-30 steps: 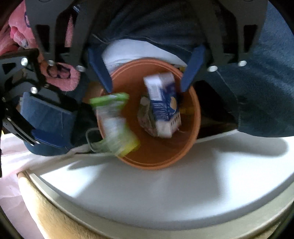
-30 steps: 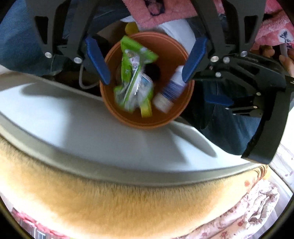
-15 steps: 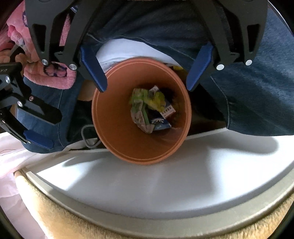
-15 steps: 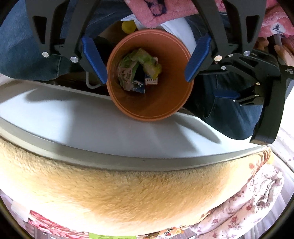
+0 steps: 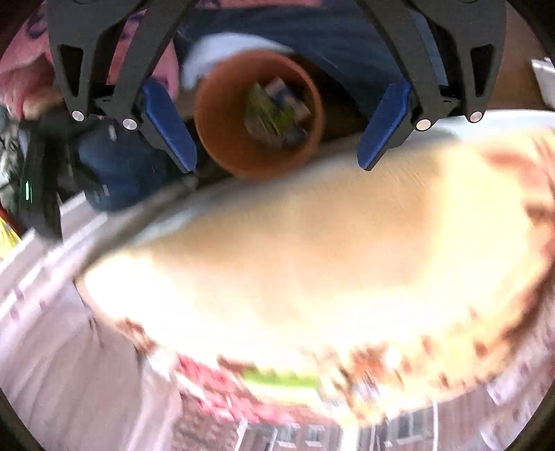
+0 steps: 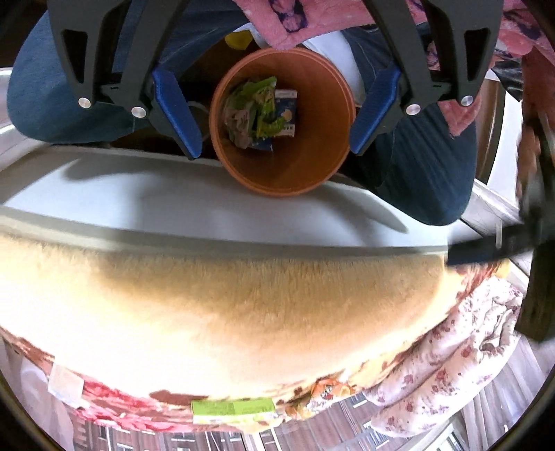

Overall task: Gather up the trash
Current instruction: 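Move the left tool to the bed and grasp the orange juice pouch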

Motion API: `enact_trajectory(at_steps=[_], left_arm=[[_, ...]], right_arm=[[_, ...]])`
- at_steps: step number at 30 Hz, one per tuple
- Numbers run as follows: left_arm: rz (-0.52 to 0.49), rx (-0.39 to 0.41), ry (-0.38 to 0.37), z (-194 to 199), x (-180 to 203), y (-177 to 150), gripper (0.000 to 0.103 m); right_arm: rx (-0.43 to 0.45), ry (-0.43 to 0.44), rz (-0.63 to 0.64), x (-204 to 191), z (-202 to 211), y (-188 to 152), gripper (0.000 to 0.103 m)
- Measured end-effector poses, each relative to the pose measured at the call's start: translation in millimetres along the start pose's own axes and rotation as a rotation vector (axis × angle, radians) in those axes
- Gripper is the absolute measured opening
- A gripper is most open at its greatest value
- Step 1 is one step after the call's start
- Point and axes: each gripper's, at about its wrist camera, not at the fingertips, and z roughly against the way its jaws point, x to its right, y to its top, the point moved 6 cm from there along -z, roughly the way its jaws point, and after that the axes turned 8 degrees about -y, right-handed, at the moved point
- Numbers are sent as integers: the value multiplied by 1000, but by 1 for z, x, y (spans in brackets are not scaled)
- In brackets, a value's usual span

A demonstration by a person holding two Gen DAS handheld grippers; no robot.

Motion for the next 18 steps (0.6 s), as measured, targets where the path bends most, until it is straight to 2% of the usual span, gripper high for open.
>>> enact_trajectory(at_steps=[4, 7, 9, 13, 15, 18], left_arm=[[-2, 115, 46, 18, -30, 80, 92], [-10, 172, 10, 13, -48, 129, 92], [19, 206, 26, 2, -64, 160, 92], [123, 191, 34, -39, -110, 219, 92], [177, 175, 82, -54, -140, 237, 92], [226, 148, 61, -79, -160, 254, 92]], right_arm=[[20, 6, 17, -3, 8, 4, 86], [24, 10, 24, -5, 8, 5, 86], [20, 19, 19, -5, 6, 6, 87], [5, 45, 6, -9, 1, 7, 87], [-20, 94, -13, -12, -2, 7, 87], [-27, 117, -24, -15, -3, 9, 87]])
